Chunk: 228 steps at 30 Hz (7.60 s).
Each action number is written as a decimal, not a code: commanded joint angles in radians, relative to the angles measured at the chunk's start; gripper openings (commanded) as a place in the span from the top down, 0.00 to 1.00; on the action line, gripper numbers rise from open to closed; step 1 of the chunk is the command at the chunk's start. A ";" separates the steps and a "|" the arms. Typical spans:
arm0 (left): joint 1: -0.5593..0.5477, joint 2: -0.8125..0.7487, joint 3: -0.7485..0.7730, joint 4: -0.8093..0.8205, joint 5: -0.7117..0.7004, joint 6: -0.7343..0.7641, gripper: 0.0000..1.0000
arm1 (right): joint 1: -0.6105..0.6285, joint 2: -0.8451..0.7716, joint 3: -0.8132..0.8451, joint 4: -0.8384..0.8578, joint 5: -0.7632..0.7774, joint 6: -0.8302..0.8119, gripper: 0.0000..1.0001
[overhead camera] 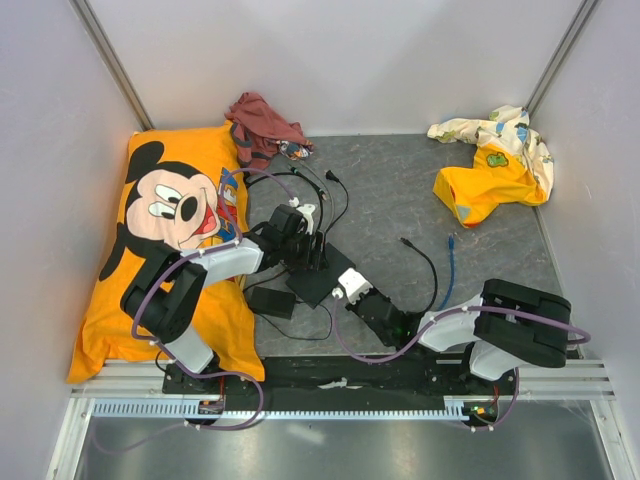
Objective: Insert the plug into the switch port
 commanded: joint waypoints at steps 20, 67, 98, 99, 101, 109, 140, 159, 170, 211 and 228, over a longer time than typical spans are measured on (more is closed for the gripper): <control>-0.001 0.033 0.057 0.003 0.058 -0.010 0.27 | 0.011 0.055 0.051 0.064 0.010 -0.011 1.00; 0.000 0.127 0.166 -0.106 0.156 0.055 0.28 | 0.033 0.110 -0.043 0.374 0.030 -0.152 1.00; 0.020 0.095 0.247 -0.204 0.137 0.125 0.26 | 0.017 0.185 0.033 0.347 -0.043 -0.306 1.00; 0.020 0.089 0.247 -0.202 0.137 0.118 0.26 | 0.013 0.175 0.039 0.316 -0.065 -0.284 1.00; 0.020 0.052 0.229 -0.179 0.136 0.108 0.26 | 0.006 0.144 0.037 0.268 -0.091 -0.270 1.00; 0.020 -0.137 0.079 0.035 0.117 -0.108 0.25 | 0.003 0.008 0.017 0.124 -0.021 -0.229 1.00; -0.075 0.020 -0.187 0.746 0.257 -0.731 0.63 | 0.003 -0.270 -0.069 0.078 -0.028 -0.052 1.00; -0.083 0.018 -0.200 0.830 0.308 -0.731 0.99 | -0.059 -0.339 -0.001 -0.077 -0.130 0.041 0.75; -0.083 0.033 -0.220 0.888 0.311 -0.761 0.99 | -0.296 -0.459 0.028 -0.215 -0.527 0.173 0.50; -0.003 -0.027 0.071 0.006 -0.094 -0.001 0.37 | -0.360 -0.026 0.227 -0.344 -0.674 0.038 1.00; -0.003 0.095 0.137 -0.058 -0.065 0.042 0.39 | -0.360 -0.002 0.266 -0.408 -0.573 0.044 1.00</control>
